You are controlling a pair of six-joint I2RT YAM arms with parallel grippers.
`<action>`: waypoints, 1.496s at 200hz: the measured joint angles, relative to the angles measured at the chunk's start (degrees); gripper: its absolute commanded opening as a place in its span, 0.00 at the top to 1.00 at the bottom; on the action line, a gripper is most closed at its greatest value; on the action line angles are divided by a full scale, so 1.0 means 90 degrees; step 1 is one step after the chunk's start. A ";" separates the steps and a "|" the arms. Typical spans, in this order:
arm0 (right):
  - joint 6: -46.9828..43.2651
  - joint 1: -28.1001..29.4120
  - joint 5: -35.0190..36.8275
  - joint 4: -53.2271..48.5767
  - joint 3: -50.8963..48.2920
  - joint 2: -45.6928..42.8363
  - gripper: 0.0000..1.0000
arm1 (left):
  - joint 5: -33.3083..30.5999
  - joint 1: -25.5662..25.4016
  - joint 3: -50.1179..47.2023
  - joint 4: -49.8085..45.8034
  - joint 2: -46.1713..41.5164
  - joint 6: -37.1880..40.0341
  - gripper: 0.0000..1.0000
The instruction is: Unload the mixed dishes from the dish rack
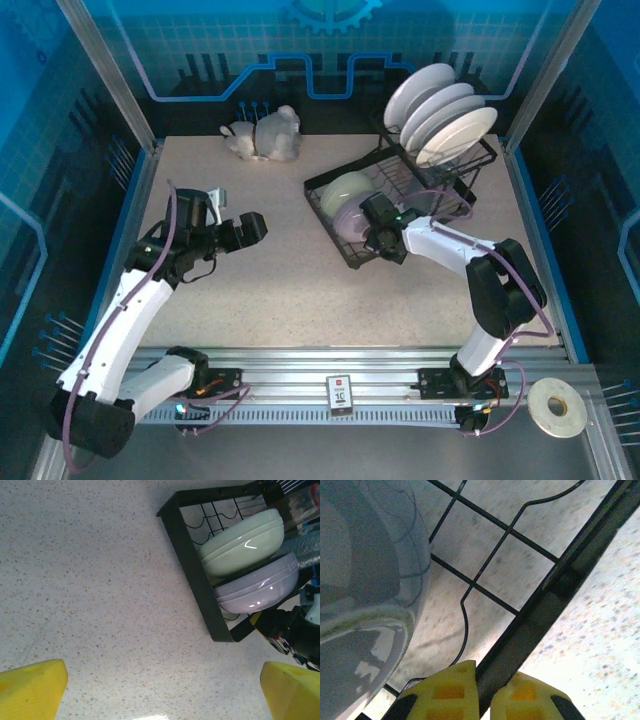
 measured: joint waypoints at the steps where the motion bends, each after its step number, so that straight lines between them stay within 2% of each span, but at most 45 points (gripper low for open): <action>1: -0.0007 0.0015 0.0002 0.0007 -0.0007 -0.0005 1.00 | 0.0002 0.0000 0.0000 0.0000 0.0007 0.0012 0.01; 46: -0.0537 0.0750 -0.0078 0.0520 -0.0525 -0.0372 1.00 | -0.0029 0.0000 0.0112 -0.0022 0.0549 0.0653 0.03; 103: -0.1275 0.0986 -0.0656 0.1076 -0.1117 -0.0823 1.00 | -0.0323 0.0000 0.0260 0.0083 0.1416 0.1331 0.13; 213: -0.1753 0.0801 -0.1166 0.1707 -0.1982 -0.1525 1.00 | -0.0733 0.0000 0.0267 0.0437 0.2844 0.1413 0.30; 255: -0.1892 0.0588 -0.1421 0.1710 -0.2125 -0.1690 1.00 | -0.0843 0.0000 0.0272 0.0580 0.3534 0.1299 0.45; 299: -0.2035 0.0199 -0.1807 0.1681 -0.2353 -0.1960 1.00 | -0.0818 -0.0182 0.0287 0.0695 0.3755 0.1166 0.61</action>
